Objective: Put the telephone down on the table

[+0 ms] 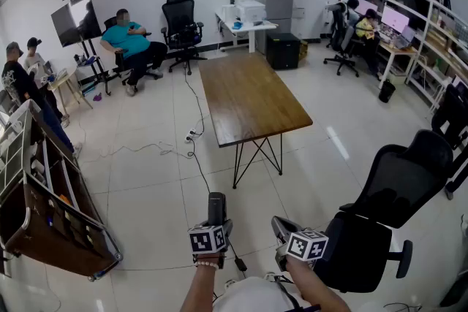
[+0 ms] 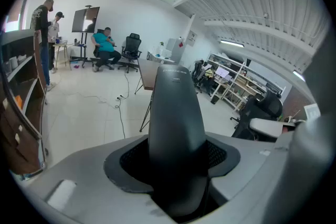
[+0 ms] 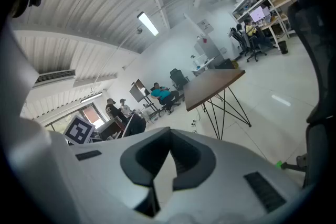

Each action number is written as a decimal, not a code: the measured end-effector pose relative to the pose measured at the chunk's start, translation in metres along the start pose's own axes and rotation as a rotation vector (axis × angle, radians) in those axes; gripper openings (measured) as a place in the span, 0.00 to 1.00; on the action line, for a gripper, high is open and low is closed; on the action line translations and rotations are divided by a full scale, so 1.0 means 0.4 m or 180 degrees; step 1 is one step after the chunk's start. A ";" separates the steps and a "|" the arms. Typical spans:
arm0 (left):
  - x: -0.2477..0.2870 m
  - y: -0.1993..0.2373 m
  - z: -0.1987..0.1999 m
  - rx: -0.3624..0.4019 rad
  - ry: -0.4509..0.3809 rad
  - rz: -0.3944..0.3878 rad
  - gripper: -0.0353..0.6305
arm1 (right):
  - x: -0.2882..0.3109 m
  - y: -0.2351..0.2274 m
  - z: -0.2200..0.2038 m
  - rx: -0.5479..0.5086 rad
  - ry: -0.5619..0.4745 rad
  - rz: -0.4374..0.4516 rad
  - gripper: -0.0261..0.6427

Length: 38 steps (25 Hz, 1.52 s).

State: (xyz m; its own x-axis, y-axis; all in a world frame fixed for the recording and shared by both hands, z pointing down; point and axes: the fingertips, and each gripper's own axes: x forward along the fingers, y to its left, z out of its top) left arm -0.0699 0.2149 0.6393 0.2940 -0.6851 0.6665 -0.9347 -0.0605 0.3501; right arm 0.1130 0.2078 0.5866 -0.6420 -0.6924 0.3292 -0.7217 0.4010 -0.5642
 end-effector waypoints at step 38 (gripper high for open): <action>0.094 0.191 0.084 0.0010 0.0181 0.0055 0.47 | 0.234 0.005 0.001 0.0123 0.0070 -0.0091 0.04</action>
State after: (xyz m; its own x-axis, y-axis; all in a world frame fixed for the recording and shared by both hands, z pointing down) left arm -0.1369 0.1602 0.6688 0.2886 -0.6436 0.7089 -0.9404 -0.0512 0.3363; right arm 0.0515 0.1436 0.6161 -0.6272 -0.6897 0.3619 -0.7295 0.3574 -0.5831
